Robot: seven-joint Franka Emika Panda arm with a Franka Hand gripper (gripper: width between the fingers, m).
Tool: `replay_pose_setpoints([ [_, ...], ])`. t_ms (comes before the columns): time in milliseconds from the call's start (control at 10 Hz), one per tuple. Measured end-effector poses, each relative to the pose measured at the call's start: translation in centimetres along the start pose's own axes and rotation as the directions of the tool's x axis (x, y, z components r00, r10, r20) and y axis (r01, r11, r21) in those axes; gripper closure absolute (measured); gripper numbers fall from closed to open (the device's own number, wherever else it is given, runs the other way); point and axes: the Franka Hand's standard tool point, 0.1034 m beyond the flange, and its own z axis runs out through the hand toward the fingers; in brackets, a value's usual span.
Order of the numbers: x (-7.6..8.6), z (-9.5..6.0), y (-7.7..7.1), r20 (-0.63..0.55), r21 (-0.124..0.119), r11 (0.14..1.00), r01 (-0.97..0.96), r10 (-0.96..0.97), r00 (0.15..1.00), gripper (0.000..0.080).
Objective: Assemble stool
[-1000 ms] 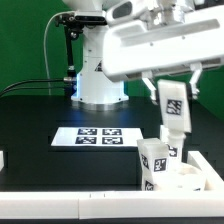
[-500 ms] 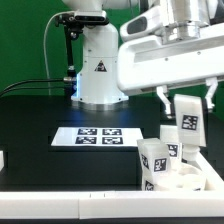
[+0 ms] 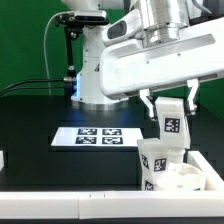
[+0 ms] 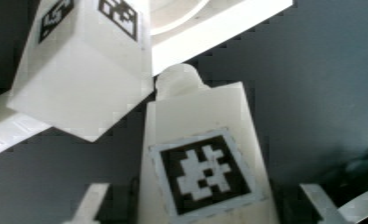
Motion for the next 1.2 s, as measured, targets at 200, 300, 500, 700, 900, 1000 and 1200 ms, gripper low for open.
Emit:
replay_pose_setpoints([
  [200,-0.8,0.0,-1.1,0.01,0.014,1.0,-0.017,0.017,1.0,0.0475],
  [300,-1.9,0.3,-2.0,0.028,0.022,1.0,-0.019,0.018,0.999,0.0475],
  [500,-4.0,0.9,-3.2,0.056,0.025,1.0,-0.015,0.013,0.998,0.0475],
  [700,-3.7,0.9,-2.9,0.051,0.023,1.0,-0.016,0.015,0.999,0.0475],
  [900,-3.9,1.0,-2.9,0.05,0.022,1.0,-0.014,0.013,0.999,0.0475],
  [1000,-4.8,1.1,-2.5,0.045,0.018,1.0,-0.008,0.007,0.999,0.0475],
  [1200,-4.7,1.3,-1.9,0.048,0.01,1.0,-0.013,0.012,0.999,0.0475],
])
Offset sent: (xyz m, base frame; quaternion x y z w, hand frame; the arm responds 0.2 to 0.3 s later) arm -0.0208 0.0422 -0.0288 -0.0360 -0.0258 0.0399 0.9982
